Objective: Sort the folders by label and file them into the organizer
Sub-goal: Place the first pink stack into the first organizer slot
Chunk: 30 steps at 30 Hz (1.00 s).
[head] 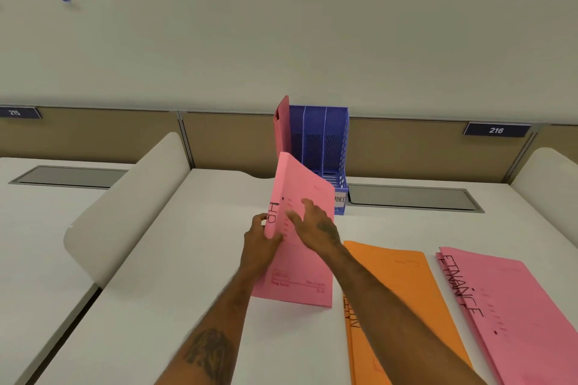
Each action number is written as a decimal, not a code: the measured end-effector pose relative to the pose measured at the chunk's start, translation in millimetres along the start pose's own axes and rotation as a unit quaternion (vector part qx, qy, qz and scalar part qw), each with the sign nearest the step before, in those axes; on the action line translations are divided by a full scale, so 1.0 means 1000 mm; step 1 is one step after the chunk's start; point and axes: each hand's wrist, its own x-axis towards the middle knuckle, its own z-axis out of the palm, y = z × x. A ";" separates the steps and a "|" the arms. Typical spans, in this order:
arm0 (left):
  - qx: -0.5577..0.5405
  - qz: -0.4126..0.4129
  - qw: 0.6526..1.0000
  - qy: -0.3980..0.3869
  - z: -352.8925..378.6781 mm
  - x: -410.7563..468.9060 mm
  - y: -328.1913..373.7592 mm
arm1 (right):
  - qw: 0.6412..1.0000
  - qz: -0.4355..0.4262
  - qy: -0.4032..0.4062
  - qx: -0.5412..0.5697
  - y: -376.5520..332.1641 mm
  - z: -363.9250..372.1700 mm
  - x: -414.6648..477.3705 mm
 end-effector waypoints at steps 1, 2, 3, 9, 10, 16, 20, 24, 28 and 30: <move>-0.006 0.008 1.000 0.000 0.003 0.001 0.009 | 1.000 -0.006 0.013 0.008 -0.013 -0.012 0.005; -0.012 0.016 1.000 0.002 0.005 0.001 0.018 | 1.000 -0.008 0.024 0.009 -0.025 -0.024 0.009; -0.014 0.022 1.000 0.005 0.009 0.003 0.024 | 0.999 -0.006 0.034 0.004 -0.036 -0.035 0.014; 0.059 0.091 0.992 0.056 0.031 0.007 0.044 | 0.991 -0.012 0.115 -0.072 -0.083 -0.089 0.032; 0.075 0.102 0.989 0.073 0.034 0.008 0.045 | 0.988 -0.012 0.126 -0.083 -0.088 -0.094 0.036; 0.073 0.134 0.978 0.141 0.044 0.021 0.050 | 0.981 0.013 0.167 -0.094 -0.101 -0.099 0.060; 0.078 0.142 0.978 0.131 0.039 0.039 0.049 | 0.981 0.028 0.169 -0.087 -0.112 -0.099 0.076; 0.072 0.220 0.970 0.073 0.018 0.062 0.053 | 0.978 0.014 0.197 -0.067 -0.122 -0.104 0.091; 0.009 0.266 0.961 0.074 -0.014 0.099 0.068 | 0.972 -0.017 0.229 -0.048 -0.133 -0.112 0.107; 0.056 0.285 0.952 0.097 -0.028 0.123 0.089 | 0.969 -0.049 0.241 -0.041 -0.139 -0.115 0.116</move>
